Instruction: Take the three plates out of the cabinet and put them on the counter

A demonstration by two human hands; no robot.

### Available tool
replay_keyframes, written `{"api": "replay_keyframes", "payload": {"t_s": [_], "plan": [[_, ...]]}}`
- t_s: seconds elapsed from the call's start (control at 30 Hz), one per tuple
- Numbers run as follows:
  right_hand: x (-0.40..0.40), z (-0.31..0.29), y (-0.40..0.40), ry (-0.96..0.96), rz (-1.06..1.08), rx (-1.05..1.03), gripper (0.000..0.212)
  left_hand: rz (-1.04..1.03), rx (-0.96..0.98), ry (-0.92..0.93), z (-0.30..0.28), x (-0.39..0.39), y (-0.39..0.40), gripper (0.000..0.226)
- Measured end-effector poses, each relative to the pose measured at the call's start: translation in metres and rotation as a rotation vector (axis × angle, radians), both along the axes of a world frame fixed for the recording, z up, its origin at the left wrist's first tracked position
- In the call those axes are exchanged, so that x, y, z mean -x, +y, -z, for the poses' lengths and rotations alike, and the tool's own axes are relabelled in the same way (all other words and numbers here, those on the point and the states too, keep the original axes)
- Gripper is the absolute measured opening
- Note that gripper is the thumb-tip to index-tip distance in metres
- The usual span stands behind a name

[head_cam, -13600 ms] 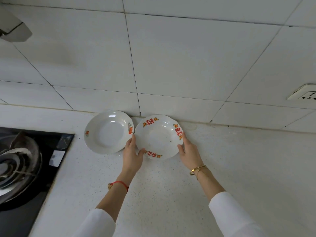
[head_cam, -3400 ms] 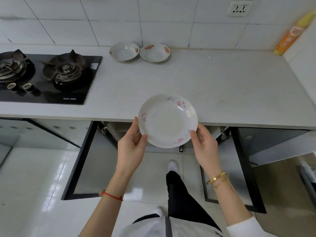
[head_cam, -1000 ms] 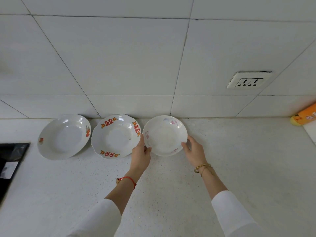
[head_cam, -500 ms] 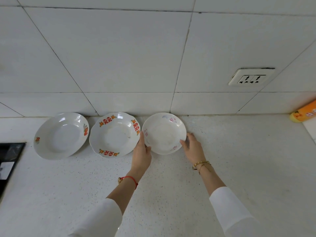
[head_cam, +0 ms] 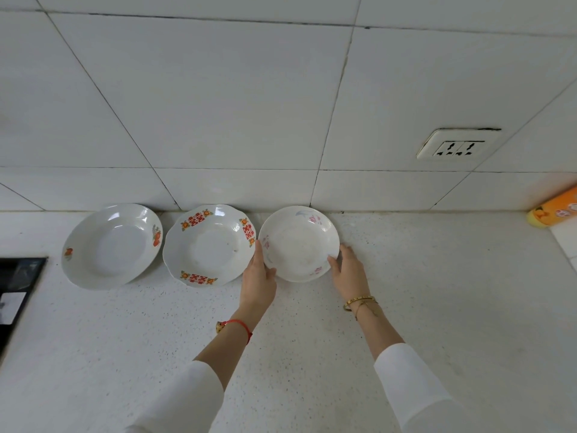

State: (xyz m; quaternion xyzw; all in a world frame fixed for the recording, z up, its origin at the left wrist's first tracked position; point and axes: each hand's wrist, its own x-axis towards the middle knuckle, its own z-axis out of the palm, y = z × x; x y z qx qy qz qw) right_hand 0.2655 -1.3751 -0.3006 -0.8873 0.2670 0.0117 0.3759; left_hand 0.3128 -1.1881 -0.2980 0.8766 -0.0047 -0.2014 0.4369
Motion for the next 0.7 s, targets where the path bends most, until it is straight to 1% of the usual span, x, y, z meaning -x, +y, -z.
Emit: {"api": "replay_keyframes", "payload": {"t_s": [0.17, 0.37, 0.47, 0.6, 0.7], "plan": [[0.001, 0.0, 0.004, -0.002, 0.028, 0.008, 0.034, -0.028, 0.017, -0.012, 0.002, 0.002, -0.002, 0.08], [0.003, 0.002, 0.006, -0.009, 0.034, 0.01, 0.034, -0.014, 0.016, 0.004, -0.001, 0.0, -0.001, 0.077], [0.002, -0.003, 0.007, 0.018, 0.034, 0.012, 0.035, -0.001, 0.014, 0.003, -0.004, 0.001, 0.0, 0.076], [0.003, -0.009, 0.006, 0.046, 0.033, 0.025, 0.034, 0.006, 0.016, -0.037, -0.011, 0.005, 0.006, 0.071], [0.003, -0.013, 0.007, 0.072, 0.02, 0.069, 0.041, 0.024, -0.003, -0.104, -0.019, 0.009, 0.015, 0.071]]}}
